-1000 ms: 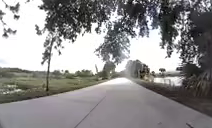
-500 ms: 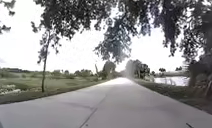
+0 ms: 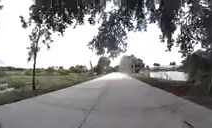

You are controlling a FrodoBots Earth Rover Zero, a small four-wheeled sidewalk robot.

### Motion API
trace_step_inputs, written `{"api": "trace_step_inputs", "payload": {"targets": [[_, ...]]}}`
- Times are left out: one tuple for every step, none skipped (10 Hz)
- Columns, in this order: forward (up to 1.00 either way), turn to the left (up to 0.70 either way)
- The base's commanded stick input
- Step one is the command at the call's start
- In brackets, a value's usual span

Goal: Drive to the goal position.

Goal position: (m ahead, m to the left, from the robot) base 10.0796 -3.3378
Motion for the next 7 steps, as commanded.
{"api": "trace_step_inputs", "payload": {"targets": [[0.60,-0.14],[0.60,-0.14],[0.60,-0.14],[0.60,-0.14],[0.60,-0.14],[0.60,-0.14],[0.60,-0.14]]}}
